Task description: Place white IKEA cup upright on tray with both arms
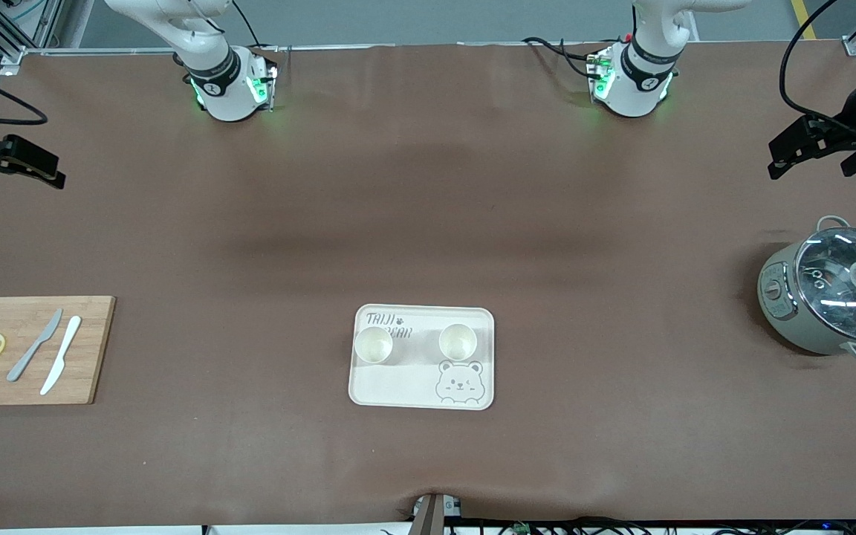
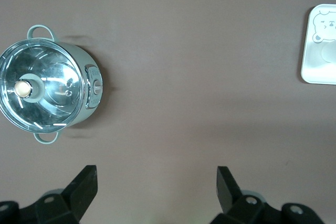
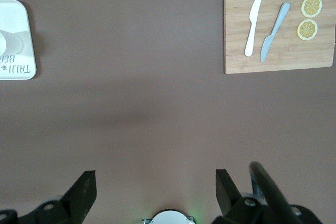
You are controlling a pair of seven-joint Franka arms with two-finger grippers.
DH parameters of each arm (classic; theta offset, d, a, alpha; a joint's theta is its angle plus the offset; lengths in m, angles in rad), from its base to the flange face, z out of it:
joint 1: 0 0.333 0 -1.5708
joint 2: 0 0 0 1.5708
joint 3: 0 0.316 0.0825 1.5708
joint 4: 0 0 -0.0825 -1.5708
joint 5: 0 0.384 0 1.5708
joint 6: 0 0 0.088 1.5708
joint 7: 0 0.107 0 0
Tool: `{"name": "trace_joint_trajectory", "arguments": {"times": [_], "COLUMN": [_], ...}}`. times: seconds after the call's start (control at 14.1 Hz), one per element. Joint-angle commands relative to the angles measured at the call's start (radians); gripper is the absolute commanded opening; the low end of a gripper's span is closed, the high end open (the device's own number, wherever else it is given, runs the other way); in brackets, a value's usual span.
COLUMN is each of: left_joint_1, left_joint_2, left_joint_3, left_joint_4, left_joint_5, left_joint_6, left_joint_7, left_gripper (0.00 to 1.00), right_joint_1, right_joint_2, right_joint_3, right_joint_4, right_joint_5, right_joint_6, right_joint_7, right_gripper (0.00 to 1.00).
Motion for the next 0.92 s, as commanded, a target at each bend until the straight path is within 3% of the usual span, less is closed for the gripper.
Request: {"name": "trace_joint_trajectory", "arguments": {"times": [0.0, 0.85], "left_joint_1": [0.005, 0.011], "left_joint_2": [-0.017, -0.023], "left_joint_3": [-0.001, -0.001], "left_joint_4": [-0.007, -0.011], "left_joint_5": [-0.018, -0.018], "left_joint_6": [0.0, -0.005], "left_joint_7": [-0.001, -0.001], "left_gripper": [1.0, 1.0], "right_joint_1": [-0.014, -0.005], "right_joint_2": [-0.007, 0.029], "right_joint_3": [0.012, 0.015], "right_joint_4": [-0.019, -0.017], "right_joint_5": [-0.002, 0.062], "right_joint_6": [0.006, 0.015], "right_joint_7": [-0.007, -0.007], "right_gripper": [1.0, 1.0]}}
